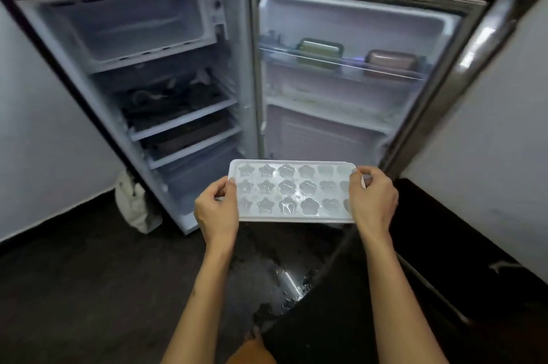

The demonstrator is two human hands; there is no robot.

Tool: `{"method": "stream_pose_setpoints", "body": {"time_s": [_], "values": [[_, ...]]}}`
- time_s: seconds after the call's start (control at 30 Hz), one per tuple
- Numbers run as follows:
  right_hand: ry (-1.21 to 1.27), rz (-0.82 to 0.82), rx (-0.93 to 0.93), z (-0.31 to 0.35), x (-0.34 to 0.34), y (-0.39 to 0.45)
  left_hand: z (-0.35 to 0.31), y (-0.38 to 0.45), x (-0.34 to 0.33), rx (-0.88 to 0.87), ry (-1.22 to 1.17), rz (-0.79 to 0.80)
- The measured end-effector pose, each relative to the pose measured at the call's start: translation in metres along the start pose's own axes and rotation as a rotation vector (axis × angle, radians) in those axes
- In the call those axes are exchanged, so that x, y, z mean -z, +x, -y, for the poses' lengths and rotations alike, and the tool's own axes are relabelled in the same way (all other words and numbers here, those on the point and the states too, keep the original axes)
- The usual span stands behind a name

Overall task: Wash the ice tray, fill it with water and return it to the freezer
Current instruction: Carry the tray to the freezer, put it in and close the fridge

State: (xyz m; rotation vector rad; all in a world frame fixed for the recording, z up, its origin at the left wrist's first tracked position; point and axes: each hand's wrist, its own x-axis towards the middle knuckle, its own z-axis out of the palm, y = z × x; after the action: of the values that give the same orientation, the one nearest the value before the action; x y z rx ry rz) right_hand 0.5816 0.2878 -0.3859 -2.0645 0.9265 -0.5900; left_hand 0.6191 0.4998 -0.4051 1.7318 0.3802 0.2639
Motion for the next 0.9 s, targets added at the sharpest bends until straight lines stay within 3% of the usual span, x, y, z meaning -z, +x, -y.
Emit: {"method": "stream_pose_setpoints", "body": {"time_s": [0.3, 0.9], "values": [[0.048, 0.206, 0.113, 0.071, -0.117, 0.018, 0.008, 0.091, 0.04, 0.034, 0.033, -0.252], [0.133, 0.4, 0.302, 0.218, -0.277, 0.127, -0.034, 0.274, 0.018, -0.002, 0.133, -0.479]]}}
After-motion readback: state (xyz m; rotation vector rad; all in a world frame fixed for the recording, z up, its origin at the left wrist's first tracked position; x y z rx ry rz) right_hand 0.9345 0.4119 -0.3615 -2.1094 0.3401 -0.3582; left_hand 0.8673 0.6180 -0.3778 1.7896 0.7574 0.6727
